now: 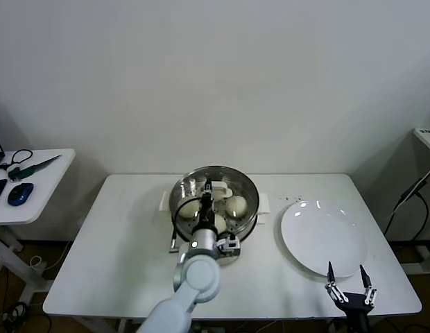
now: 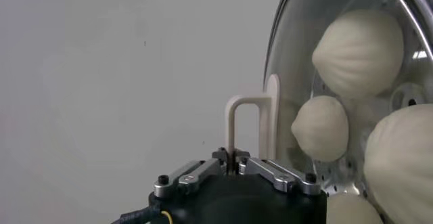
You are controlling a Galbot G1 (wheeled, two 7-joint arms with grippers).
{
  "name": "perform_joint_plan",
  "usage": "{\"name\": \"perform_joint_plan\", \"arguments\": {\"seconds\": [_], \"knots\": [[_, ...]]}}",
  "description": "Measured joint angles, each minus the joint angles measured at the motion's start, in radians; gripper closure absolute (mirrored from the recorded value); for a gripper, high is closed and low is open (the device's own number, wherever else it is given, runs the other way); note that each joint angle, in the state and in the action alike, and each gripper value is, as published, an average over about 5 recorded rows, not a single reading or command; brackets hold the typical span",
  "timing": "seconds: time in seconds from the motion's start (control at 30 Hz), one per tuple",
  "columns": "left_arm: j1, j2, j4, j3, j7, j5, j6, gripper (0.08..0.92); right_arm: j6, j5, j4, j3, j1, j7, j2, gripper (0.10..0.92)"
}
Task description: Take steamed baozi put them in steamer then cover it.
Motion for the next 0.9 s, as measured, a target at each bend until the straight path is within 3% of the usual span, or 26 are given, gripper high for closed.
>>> {"name": "perform_joint_plan", "arguments": {"seconds": [0.3, 0.7, 0.9], "knots": [[0.014, 0.045, -0.068, 0.013, -0.001, -0.075, 0.013, 0.588, -0.018, 0.009, 0.003, -0.004, 0.004, 0.002, 0.002, 0.203], [0.102, 0.175, -0.290, 0.009, -0.054, -0.346, -0.015, 0.245, -0.046, 0.013, 0.001, -0.019, 0.006, 0.009, 0.013, 0.203], [0.178, 0.204, -0.367, -0.076, -0.156, -0.589, -0.095, 0.179, -0.053, 0.010, 0.023, -0.022, 0.003, 0.018, 0.012, 0.203]]}}
